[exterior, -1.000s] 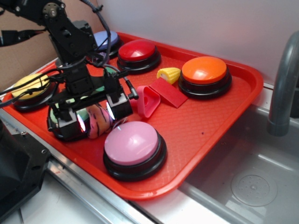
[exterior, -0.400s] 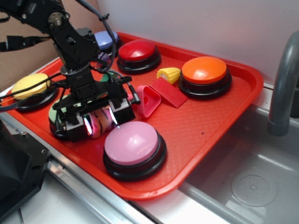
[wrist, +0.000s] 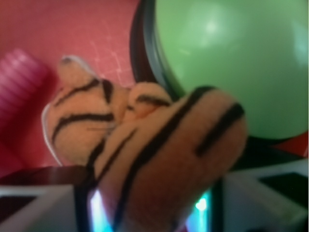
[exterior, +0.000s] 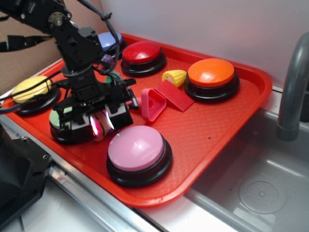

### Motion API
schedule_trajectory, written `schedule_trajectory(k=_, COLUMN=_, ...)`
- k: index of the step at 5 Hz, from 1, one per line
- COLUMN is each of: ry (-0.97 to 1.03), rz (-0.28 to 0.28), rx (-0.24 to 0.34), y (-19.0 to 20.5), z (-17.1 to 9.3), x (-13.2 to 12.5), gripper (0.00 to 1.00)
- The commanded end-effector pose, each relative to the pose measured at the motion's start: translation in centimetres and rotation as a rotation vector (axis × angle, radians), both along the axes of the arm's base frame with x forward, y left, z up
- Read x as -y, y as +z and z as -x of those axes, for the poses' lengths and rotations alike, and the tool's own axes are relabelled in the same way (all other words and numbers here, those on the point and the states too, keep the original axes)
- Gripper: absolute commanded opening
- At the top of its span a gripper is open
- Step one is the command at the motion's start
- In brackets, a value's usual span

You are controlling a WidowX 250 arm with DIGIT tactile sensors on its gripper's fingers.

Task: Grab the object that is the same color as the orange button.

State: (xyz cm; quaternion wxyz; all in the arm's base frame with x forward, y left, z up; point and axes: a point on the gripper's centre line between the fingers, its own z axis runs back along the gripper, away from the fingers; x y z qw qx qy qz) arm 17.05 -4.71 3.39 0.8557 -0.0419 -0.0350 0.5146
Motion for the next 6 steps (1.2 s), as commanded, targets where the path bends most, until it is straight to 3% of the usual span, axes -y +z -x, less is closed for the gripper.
schedule_trajectory(k=1, ry=-0.289, rz=-0.046, rx=0.047, y=6.5, z=-2.8, x=-0.8, gripper=0.0)
schedule_trajectory(k=3, ry=-0.49, rz=-0.097, rx=0.035, y=11.5, z=-4.6, x=-2.7, gripper=0.0)
schedule_trajectory(k=4, ry=-0.538, rz=-0.145, rx=0.066, y=13.8, z=-5.3, x=-4.4, gripper=0.0)
schedule_trajectory(k=5, ry=-0.598, rz=-0.121, rx=0.16, y=15.0, z=-5.5, x=-5.4, gripper=0.0)
schedule_trajectory(k=6, ry=-0.578, rz=-0.147, rx=0.123, y=15.0, z=-5.1, x=-5.6, gripper=0.0)
